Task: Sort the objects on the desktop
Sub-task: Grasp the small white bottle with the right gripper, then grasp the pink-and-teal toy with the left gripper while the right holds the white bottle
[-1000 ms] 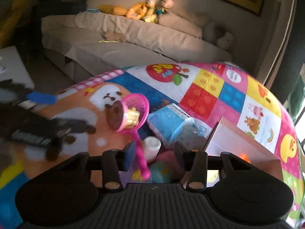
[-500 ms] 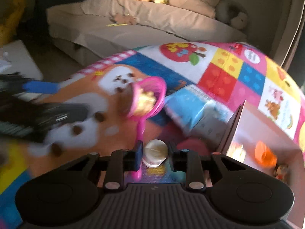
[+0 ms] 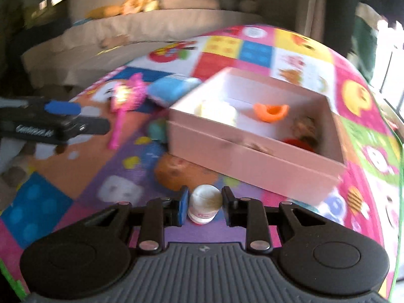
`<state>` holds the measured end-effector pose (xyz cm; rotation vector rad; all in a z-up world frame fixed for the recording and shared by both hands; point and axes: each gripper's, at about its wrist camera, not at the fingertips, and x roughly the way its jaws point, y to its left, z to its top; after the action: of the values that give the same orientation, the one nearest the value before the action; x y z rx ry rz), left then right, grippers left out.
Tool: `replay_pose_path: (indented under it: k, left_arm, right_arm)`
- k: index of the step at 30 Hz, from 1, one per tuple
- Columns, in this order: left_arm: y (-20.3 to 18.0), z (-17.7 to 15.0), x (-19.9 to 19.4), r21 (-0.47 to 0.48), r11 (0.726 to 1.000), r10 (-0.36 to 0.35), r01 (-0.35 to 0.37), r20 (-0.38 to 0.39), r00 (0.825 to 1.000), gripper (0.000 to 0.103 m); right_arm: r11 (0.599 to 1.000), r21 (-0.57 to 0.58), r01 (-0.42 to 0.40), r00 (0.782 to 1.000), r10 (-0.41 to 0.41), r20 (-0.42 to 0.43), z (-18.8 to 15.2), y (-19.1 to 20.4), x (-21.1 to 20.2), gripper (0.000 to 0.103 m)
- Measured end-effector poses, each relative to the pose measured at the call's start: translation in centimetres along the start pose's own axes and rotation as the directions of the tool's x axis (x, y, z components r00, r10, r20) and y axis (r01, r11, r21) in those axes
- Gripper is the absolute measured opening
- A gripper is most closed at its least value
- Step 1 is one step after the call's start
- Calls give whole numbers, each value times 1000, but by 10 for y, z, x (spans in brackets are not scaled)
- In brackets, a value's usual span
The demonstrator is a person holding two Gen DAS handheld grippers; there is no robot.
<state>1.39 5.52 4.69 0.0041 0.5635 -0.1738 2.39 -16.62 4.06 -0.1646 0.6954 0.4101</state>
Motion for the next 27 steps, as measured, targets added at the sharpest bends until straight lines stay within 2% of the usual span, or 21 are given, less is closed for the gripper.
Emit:
replay_pose_path:
  k: [2,4,6,8,11,13,18,22,27]
  left_arm:
    - [-12,4,7,72,997,-5,4,12,1000,95]
    - [-25,5,19,166,986,21,-22,7,1000,73]
    - [-32,6,32,198,980,-3,7,-20,1000,70]
    - [-35,8,40,186,981,-43,49,-39,998,70]
    - [-40,11,55,197,980,-28,39,-56,998,70]
    - [-40,11,62,192,980,-38,52,-79,996,64]
    - [-36,10,71,179,982,-40,58,-104,994,58]
    - [-33,12,72,178,982,-47,66,-107,993,43]
    - [-25,15,67,156,986,-40,54,-92,995,40]
  right_arm:
    - [998,58,0,1000,-2,22,-4,-12,-2,42]
    - [995,103,-3,999,-2,50,-7,-19,-5,46]
    - [989,149,-13,997,1,77,-10,-27,-8,47]
    - [983,183,-18,995,0,96,-14,-34,-9,49]
    - [977,211,-8,995,-14,102,-19,-41,-10,54]
    - [976,216,-3,995,-18,94,-22,-43,-7,54]
    - [975,220,-11,995,-11,98,-26,-43,-6,61]
    - [973,231,-14,996,-7,90,-29,-45,0,66]
    - [971,238,-2,996,-19,88,-31,-44,1,67]
